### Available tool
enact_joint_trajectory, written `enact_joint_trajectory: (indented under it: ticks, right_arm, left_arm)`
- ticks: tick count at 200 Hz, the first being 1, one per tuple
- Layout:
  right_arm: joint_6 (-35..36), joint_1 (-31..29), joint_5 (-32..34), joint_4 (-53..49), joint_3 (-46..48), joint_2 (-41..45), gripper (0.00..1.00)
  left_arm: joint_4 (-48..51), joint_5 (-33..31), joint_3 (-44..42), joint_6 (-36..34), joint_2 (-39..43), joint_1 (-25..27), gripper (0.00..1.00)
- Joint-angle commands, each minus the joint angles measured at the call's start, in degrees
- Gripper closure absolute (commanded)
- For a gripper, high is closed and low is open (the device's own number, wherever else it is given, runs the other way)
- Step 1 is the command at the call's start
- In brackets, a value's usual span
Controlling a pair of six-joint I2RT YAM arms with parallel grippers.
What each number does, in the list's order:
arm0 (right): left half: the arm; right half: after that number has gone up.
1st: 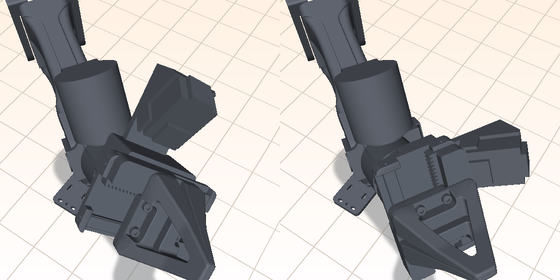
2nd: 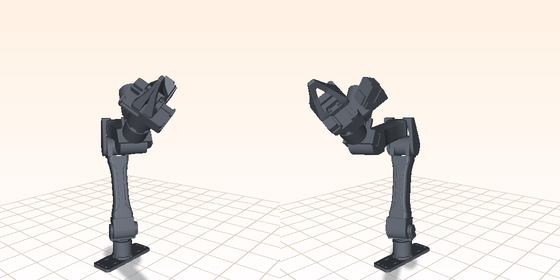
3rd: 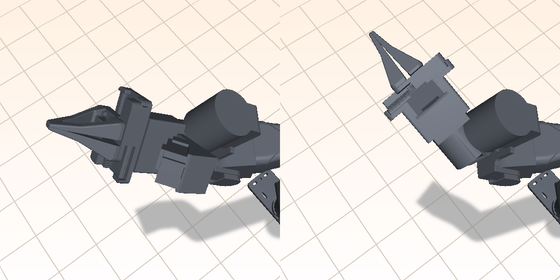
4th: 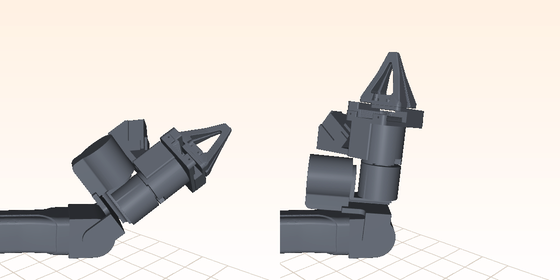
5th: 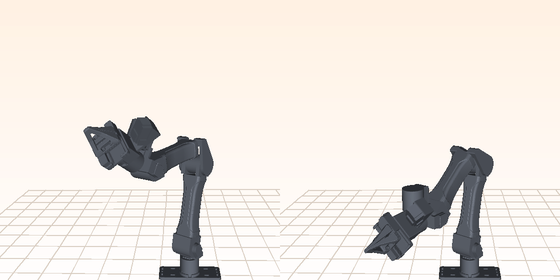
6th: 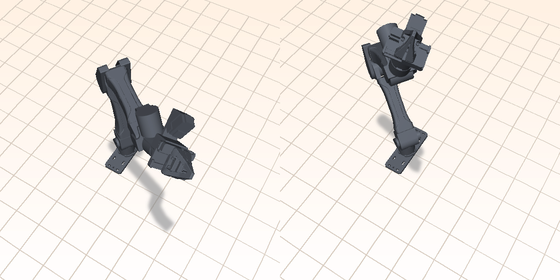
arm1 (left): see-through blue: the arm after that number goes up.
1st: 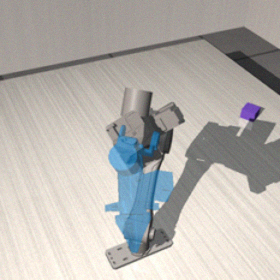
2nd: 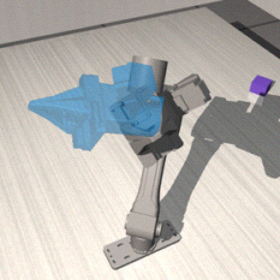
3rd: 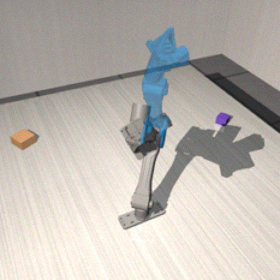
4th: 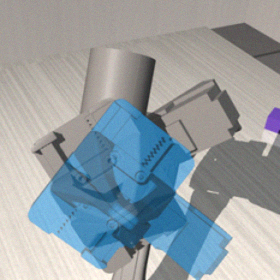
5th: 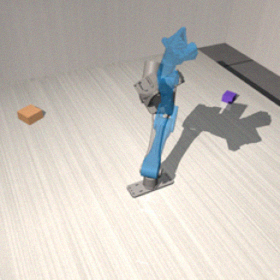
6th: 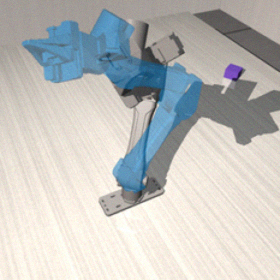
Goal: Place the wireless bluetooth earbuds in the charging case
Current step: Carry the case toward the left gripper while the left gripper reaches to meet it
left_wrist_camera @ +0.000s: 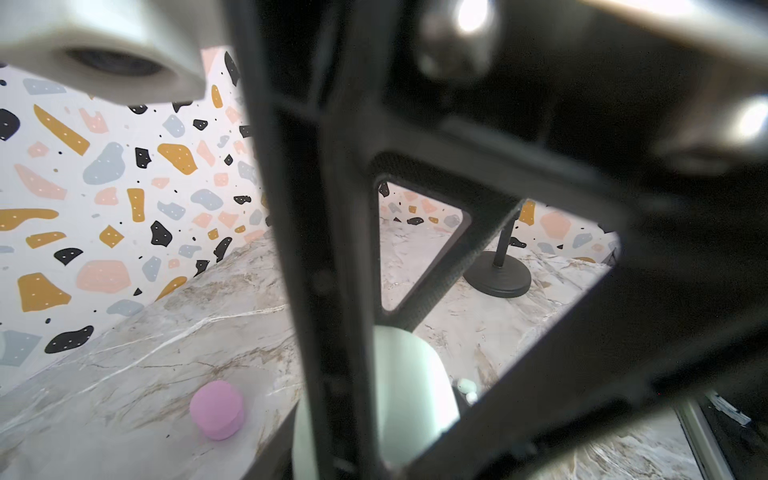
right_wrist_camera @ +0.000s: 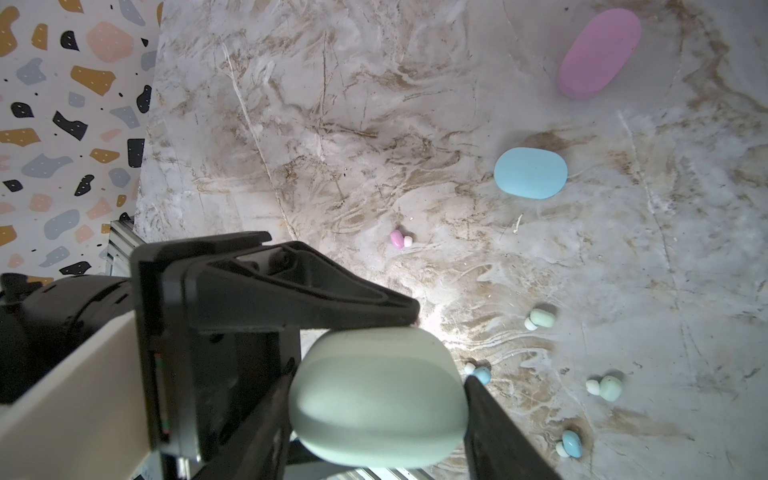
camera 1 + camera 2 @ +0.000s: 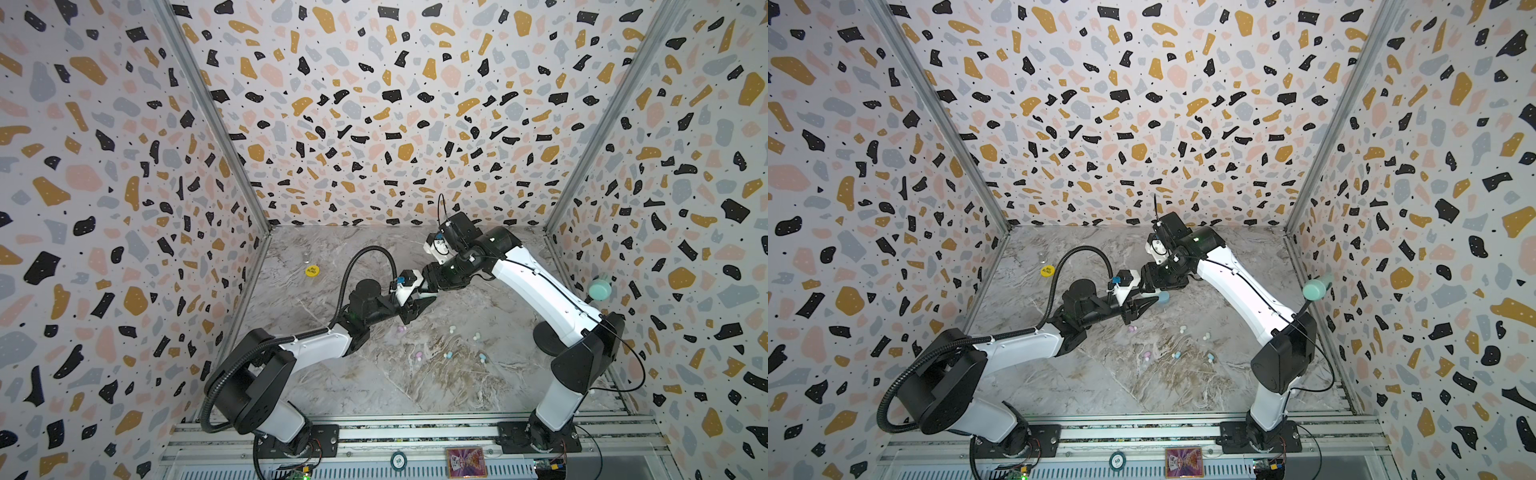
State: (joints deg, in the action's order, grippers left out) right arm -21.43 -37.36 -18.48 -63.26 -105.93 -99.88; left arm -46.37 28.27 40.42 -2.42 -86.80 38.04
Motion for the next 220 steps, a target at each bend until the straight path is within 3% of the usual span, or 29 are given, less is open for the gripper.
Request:
enact_joint_trajectory:
  ticks: [1,108,152,220]
  right_arm:
    - [-0.28,-0.25,-0.42,-0.72,-1.21,0.72,0.48]
    - [-1.36,-0.01,-1.18,-0.22,0.01,1.26,0.48]
    - [-1.42,0.52,-0.98,0.07,0.89,2.45,0.28]
    - [2.00,7.41,-0.90,-1.97,5.31,7.87,0.18]
  left_arm:
    - [-2.83,1.08,1.67,-0.45,0.05,0.37,0.54]
    - [0.87,0.38,2.27,-2.87,0.32,0.54,0.70]
    - [1.63,1.99,1.70,-2.39,0.87,0.54,0.76]
    - [2.18,4.56,-1.63,0.42,3.52,0.41,0.84]
